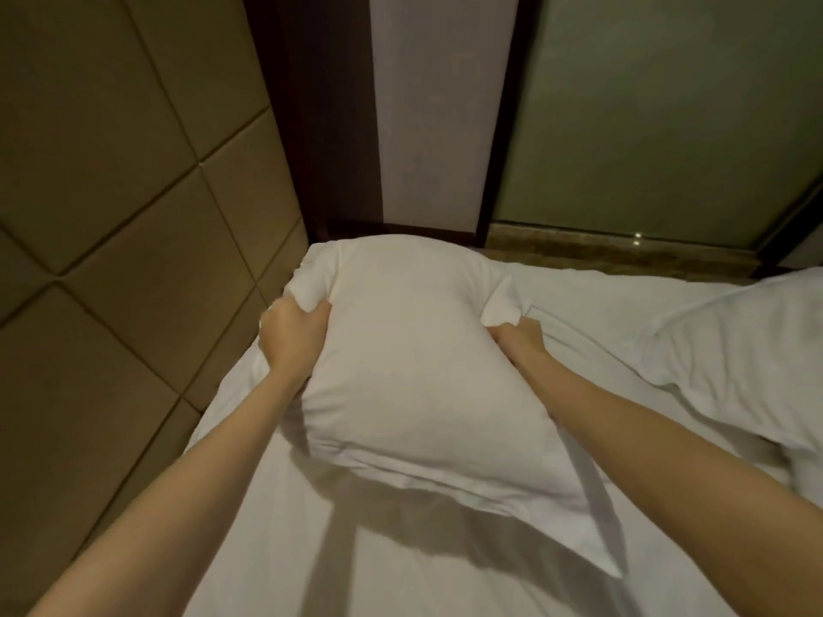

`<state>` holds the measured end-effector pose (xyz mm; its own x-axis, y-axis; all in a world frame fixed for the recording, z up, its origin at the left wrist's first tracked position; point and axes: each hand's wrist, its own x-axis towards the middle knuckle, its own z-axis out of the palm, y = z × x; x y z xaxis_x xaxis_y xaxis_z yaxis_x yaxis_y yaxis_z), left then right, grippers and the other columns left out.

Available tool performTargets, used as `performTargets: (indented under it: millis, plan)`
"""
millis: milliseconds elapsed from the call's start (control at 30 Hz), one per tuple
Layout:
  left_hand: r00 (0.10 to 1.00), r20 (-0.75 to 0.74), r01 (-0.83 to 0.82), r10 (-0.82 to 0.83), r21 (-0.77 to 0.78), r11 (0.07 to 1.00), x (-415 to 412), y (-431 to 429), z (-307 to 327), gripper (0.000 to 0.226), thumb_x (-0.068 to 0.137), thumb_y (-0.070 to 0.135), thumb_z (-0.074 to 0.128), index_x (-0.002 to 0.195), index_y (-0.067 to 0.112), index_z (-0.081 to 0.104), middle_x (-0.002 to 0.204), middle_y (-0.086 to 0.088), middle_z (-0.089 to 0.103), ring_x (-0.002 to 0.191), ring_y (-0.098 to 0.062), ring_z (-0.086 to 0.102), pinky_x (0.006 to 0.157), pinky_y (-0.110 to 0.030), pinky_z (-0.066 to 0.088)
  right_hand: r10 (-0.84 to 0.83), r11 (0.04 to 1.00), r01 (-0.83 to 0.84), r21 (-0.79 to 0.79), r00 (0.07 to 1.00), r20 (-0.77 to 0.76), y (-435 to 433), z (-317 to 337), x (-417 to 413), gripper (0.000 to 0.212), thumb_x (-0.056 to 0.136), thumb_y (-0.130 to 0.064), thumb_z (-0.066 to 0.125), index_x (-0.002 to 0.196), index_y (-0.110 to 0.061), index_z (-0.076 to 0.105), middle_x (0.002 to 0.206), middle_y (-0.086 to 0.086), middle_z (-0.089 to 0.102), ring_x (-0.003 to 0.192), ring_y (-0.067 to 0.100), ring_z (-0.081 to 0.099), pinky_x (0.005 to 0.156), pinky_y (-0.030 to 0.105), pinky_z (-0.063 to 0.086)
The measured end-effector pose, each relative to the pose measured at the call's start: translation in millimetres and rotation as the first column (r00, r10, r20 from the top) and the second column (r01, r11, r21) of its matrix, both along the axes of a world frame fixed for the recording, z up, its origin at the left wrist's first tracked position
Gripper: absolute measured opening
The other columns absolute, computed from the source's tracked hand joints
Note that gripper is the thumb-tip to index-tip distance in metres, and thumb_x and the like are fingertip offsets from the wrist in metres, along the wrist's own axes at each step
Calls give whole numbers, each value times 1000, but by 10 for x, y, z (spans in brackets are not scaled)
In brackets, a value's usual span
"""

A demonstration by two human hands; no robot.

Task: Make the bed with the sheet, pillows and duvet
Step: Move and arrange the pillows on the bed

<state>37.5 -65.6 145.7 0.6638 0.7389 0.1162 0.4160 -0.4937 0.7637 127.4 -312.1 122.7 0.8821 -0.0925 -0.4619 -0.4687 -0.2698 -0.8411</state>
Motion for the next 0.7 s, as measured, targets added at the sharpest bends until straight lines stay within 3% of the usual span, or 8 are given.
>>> performTargets:
  millis: [67,233,300,400,467,533,633,700]
  plan:
    - [999,54,-1,-2,43,999,-89,-108,325,30,86,25,59,91,-4,63,89,-19,65,81,-31,56,66,-33,38,-5,1000,5,5,1000,17,-90,214,-101,41,87,-7,57,127,3,53,90,11,60,66,19,52,61,27,44]
    - [982,183,17,-38,113,993,-458,-432,1019,33,83,32,60,100,3,66,95,-17,69,90,-36,60,75,-36,45,-36,998,34,50,999,35,-394,726,-462,29,91,-11,53,116,3,57,73,6,52,61,16,46,46,25,33]
    - [973,225,16,-45,129,992,-659,-559,1255,37,80,34,60,103,5,66,96,-15,69,91,-35,61,78,-37,47,-47,995,41,96,996,70,-519,961,-635,30,89,-12,55,115,1,57,76,8,56,65,20,52,50,26,38]
    - [953,298,4,-50,154,988,-1001,-806,1599,45,74,40,57,101,5,67,94,-15,70,88,-34,63,80,-43,52,-74,987,54,153,989,129,-756,1304,-934,36,84,-17,59,116,-2,57,101,15,65,91,31,61,71,31,47]
    - [940,338,-9,-47,161,987,-1185,-952,1796,45,72,41,57,97,4,67,90,-15,70,85,-33,64,79,-44,52,-80,981,46,188,981,175,-896,1503,-1086,34,81,-16,61,111,-3,58,107,15,65,97,32,62,78,36,50]
    - [925,377,-15,-55,180,984,-1418,-1191,2028,45,71,43,57,91,4,66,85,-14,69,82,-34,63,77,-45,52,-82,974,32,224,973,218,-1145,1752,-1310,29,79,-14,61,106,-3,59,104,14,65,94,30,62,73,34,50]
    - [896,440,-26,-63,193,981,-1760,-1596,2352,43,70,43,57,84,4,66,80,-14,68,79,-34,64,73,-44,53,-95,966,18,258,953,288,-1577,2119,-1633,24,78,-7,59,102,-2,59,92,11,60,81,25,55,56,26,38]
    - [878,474,-19,-69,178,984,-1969,-1897,2536,41,70,43,58,82,5,66,78,-12,68,78,-33,64,72,-43,53,-111,961,18,277,940,322,-1885,2332,-1828,28,78,-6,59,105,-3,59,91,10,58,80,24,53,55,26,36]
